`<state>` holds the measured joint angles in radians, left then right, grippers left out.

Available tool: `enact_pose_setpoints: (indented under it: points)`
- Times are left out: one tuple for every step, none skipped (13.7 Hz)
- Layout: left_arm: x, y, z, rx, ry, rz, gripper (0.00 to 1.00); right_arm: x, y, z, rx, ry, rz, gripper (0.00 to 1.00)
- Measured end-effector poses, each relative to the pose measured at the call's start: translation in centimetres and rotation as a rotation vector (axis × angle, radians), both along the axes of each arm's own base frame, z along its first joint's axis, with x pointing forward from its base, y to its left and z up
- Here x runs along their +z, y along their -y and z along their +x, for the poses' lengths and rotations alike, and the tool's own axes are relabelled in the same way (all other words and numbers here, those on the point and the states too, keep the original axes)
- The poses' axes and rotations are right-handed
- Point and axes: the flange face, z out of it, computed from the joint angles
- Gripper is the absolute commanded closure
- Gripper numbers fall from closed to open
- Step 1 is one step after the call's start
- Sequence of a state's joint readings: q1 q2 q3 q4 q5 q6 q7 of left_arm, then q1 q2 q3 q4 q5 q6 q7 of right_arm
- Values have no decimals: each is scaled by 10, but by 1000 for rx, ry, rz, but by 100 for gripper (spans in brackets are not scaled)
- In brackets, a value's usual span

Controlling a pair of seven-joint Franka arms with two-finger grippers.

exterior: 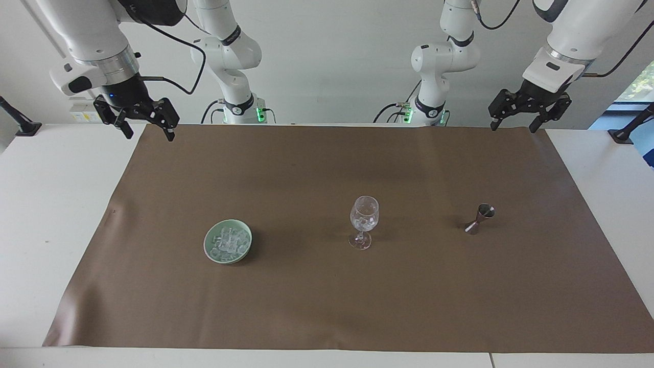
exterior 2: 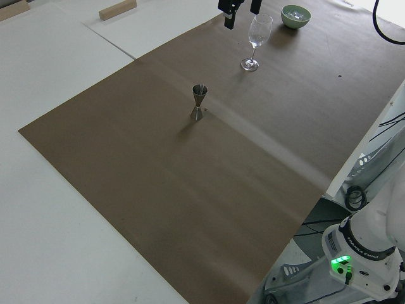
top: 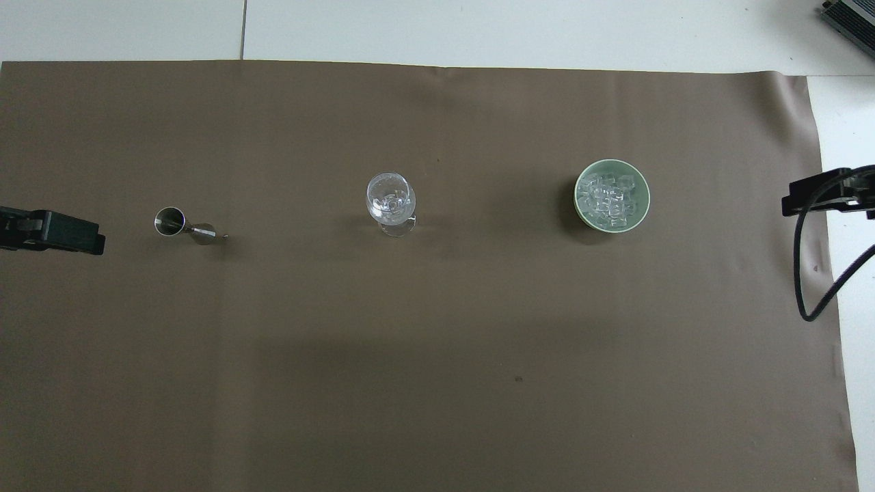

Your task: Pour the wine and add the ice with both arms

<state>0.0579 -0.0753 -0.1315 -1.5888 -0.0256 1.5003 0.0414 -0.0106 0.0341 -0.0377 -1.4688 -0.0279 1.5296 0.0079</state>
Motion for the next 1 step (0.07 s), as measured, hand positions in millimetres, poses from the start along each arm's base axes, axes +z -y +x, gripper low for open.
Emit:
enact_pose_setpoints:
  points:
    - [0, 0, 0, 0, 0, 0, 0, 0, 0, 0, 0, 0, 0, 0]
